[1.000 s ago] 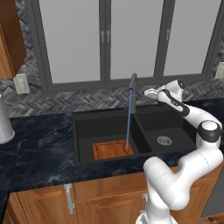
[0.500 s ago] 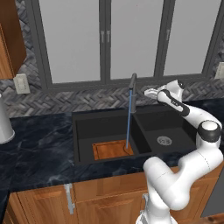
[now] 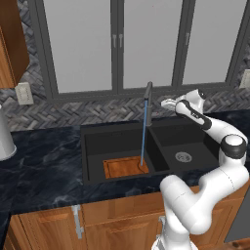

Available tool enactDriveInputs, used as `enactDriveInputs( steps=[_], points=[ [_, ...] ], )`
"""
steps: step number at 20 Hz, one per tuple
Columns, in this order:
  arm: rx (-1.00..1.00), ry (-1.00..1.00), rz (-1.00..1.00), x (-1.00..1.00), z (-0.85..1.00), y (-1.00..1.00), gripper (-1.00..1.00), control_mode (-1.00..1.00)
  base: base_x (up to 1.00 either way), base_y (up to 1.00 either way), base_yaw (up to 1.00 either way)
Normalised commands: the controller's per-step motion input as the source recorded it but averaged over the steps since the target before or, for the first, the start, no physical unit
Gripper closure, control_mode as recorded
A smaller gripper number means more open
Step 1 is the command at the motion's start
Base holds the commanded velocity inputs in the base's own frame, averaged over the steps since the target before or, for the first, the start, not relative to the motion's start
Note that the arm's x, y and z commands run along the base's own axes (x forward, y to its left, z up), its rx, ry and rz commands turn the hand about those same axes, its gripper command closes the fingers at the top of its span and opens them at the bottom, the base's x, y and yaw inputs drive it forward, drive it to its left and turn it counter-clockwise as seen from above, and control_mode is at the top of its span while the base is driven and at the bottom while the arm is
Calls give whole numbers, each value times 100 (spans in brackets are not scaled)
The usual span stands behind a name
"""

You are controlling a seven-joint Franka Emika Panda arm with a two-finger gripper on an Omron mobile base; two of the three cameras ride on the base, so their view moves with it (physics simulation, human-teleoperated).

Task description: Turn on the sink faucet with hot water and rinse the cutting board for ten seconds, then turn off the faucet. Push the cutting board to reach the water if necessary.

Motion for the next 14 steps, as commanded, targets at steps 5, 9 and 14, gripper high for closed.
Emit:
enactDriveInputs(
  steps=[5,9,14],
  points=[
    [0,0,0,0,0,0,100,-100,0,0,0],
    [0,0,0,0,0,0,100,-100,0,0,0],
    [0,0,0,0,0,0,100,-100,0,0,0]
  ],
)
